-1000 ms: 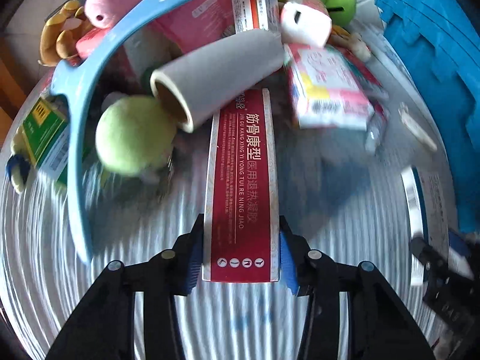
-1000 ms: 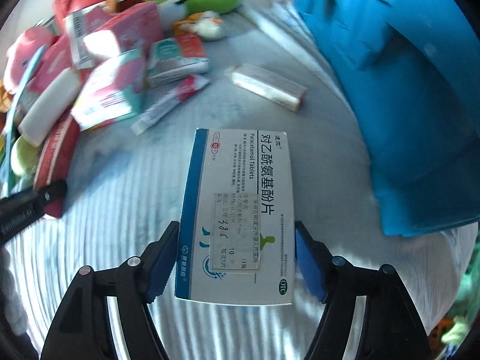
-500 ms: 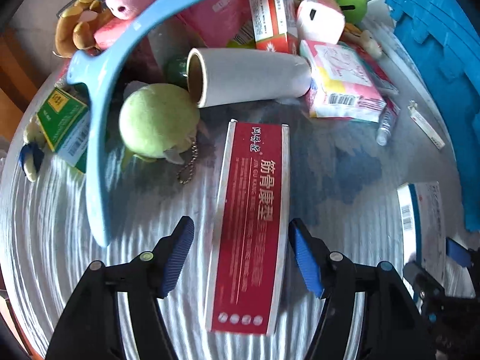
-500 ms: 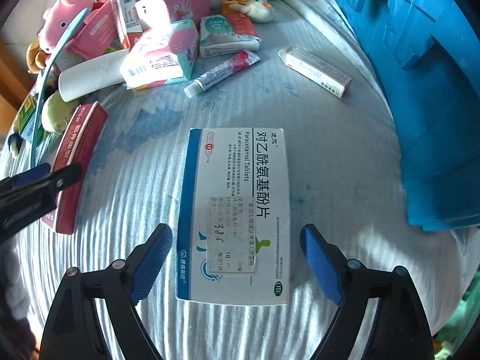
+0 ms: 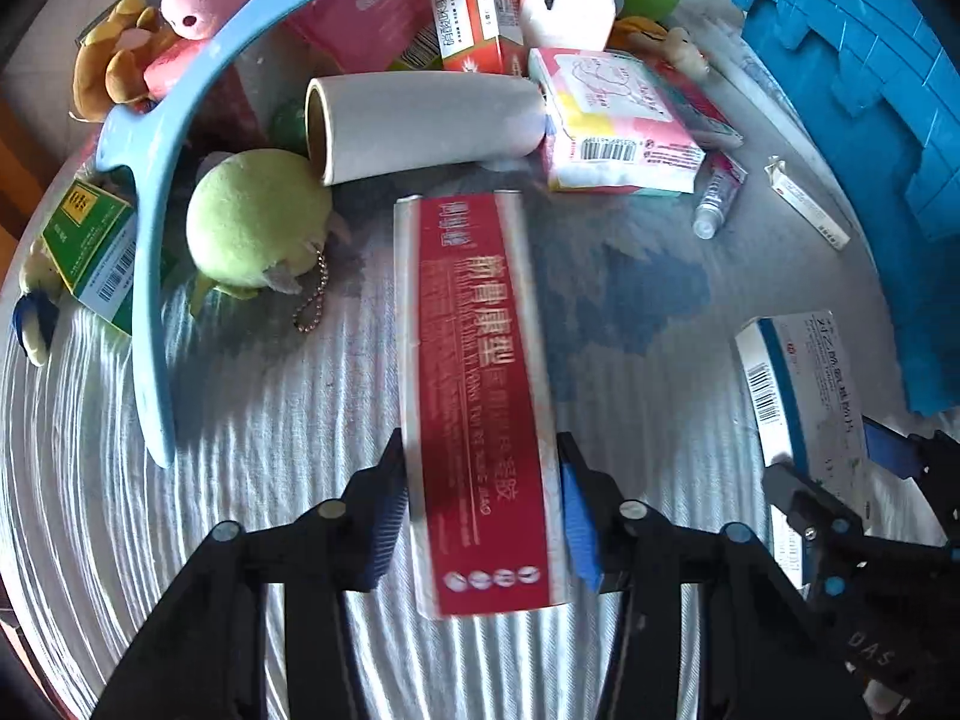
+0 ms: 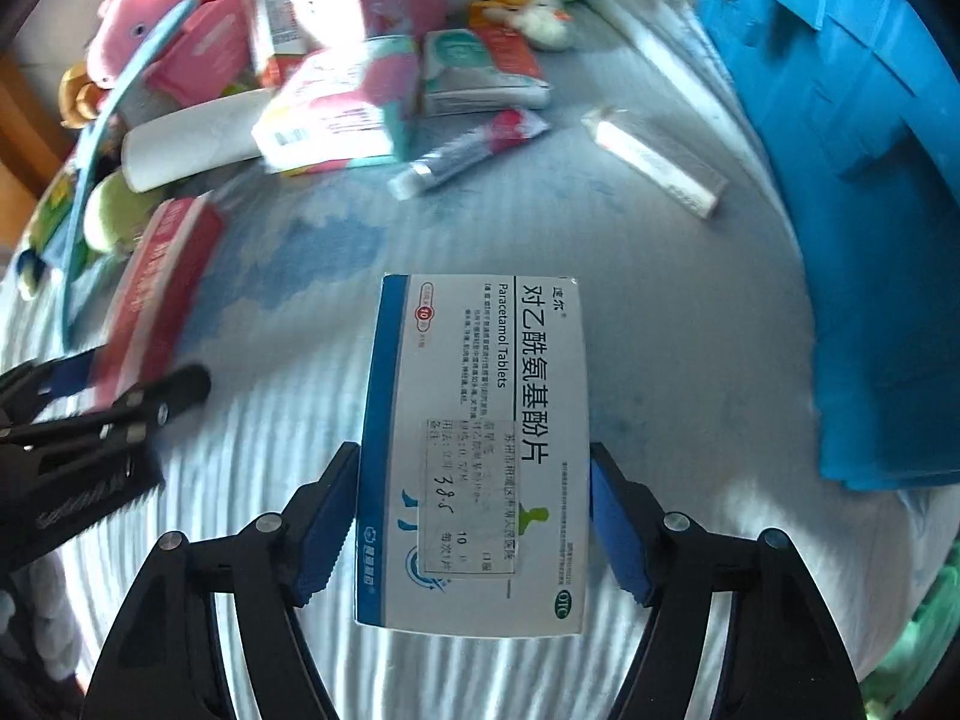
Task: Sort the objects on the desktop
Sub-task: 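Grasp the red box with the left tool while the right tool grasps the white box, then carry both boxes into the blue crate and open both tools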
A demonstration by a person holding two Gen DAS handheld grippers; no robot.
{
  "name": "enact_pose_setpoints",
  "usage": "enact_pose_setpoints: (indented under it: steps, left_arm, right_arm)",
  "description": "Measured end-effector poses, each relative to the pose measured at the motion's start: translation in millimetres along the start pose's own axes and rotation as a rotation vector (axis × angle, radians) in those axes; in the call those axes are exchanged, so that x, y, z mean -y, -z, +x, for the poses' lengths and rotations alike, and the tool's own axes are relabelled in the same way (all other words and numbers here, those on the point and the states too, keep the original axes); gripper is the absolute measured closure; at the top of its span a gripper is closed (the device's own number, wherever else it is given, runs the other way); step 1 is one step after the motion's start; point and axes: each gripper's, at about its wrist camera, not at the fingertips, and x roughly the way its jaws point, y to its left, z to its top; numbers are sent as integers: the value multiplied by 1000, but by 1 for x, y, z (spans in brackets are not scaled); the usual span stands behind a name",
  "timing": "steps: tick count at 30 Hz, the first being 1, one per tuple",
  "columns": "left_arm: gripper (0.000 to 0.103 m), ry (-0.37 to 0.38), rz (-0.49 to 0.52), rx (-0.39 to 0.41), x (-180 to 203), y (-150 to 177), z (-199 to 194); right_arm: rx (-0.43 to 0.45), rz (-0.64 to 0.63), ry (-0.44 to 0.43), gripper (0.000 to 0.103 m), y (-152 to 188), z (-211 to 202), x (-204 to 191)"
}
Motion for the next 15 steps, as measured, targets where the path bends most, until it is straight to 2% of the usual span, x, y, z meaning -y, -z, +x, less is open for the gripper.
enact_pose_setpoints:
  steps: [6,7,8,15]
  left_arm:
    - [60,11,-12,92,6,12,-43]
    - [60,13,-11,119,-2,12,-56]
    - [60,12,-8,151,-2,11,-69]
    - [60,-8,9,408,16,-11,-169]
  right_arm:
    - [105,-68,-18,31,-4,-48,-19]
    - [134,-78,-20,31,10,-59,-27]
    - [170,-89,-23,31,-3,-64,-25]
    - [442,-115,-38,31,-13,-142,-26]
